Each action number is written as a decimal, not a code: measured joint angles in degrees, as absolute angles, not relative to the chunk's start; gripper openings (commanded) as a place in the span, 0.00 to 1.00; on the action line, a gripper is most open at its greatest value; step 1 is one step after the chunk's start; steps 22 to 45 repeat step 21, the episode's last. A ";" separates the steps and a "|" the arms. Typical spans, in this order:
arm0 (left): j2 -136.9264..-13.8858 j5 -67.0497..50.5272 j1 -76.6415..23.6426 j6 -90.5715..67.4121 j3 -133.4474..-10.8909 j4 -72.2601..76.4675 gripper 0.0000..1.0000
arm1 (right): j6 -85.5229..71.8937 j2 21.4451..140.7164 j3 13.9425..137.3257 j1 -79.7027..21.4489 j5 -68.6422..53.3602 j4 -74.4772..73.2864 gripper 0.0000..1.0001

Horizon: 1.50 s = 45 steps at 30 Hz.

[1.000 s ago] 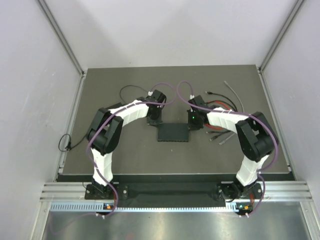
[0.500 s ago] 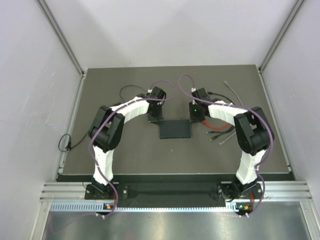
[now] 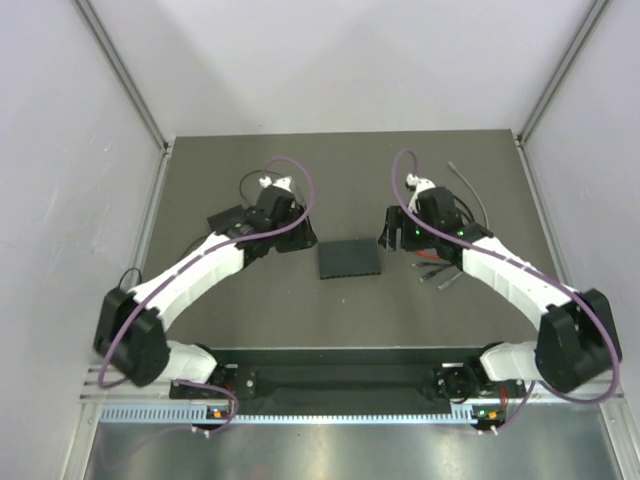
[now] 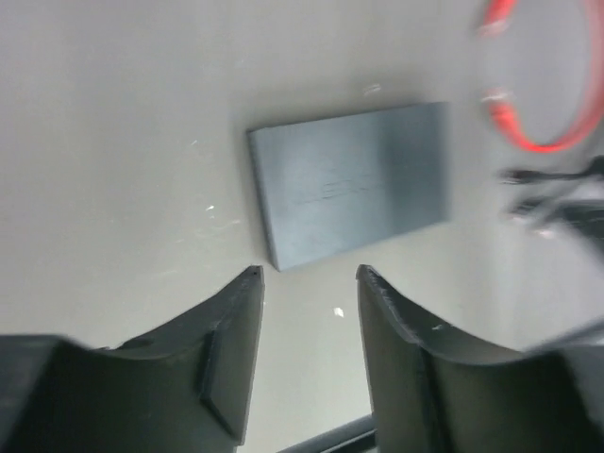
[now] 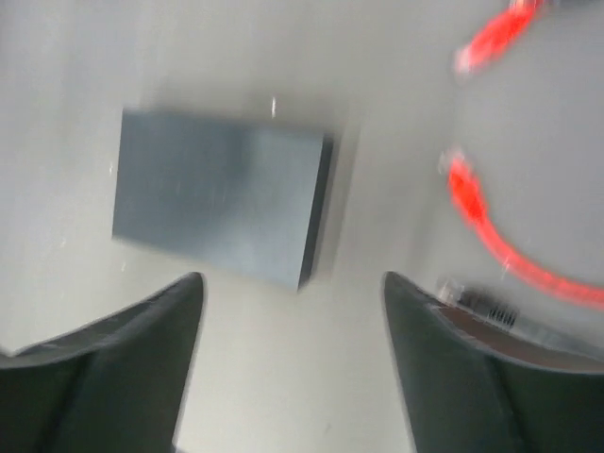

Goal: Pull the plug from the switch port

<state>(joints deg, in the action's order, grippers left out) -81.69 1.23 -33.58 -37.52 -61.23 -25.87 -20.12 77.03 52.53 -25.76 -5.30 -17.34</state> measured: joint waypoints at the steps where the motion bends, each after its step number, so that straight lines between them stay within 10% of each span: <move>1: -78.96 0.80 -33.56 -37.91 -60.05 -25.04 0.54 | -20.32 75.22 50.63 -25.76 -5.67 -17.17 0.84; 2: -76.40 -0.27 -33.54 -38.11 -58.46 -23.22 0.54 | -21.02 73.21 48.27 -25.82 -6.26 -17.06 0.99; 15: -53.89 -20.73 -33.47 -51.44 -23.11 6.04 0.57 | -30.17 60.82 33.23 -30.76 -4.82 -17.34 1.00; 45: -42.83 -27.46 -33.47 -56.71 -18.90 21.87 0.59 | -34.83 55.94 23.59 -30.76 -10.92 -11.51 1.00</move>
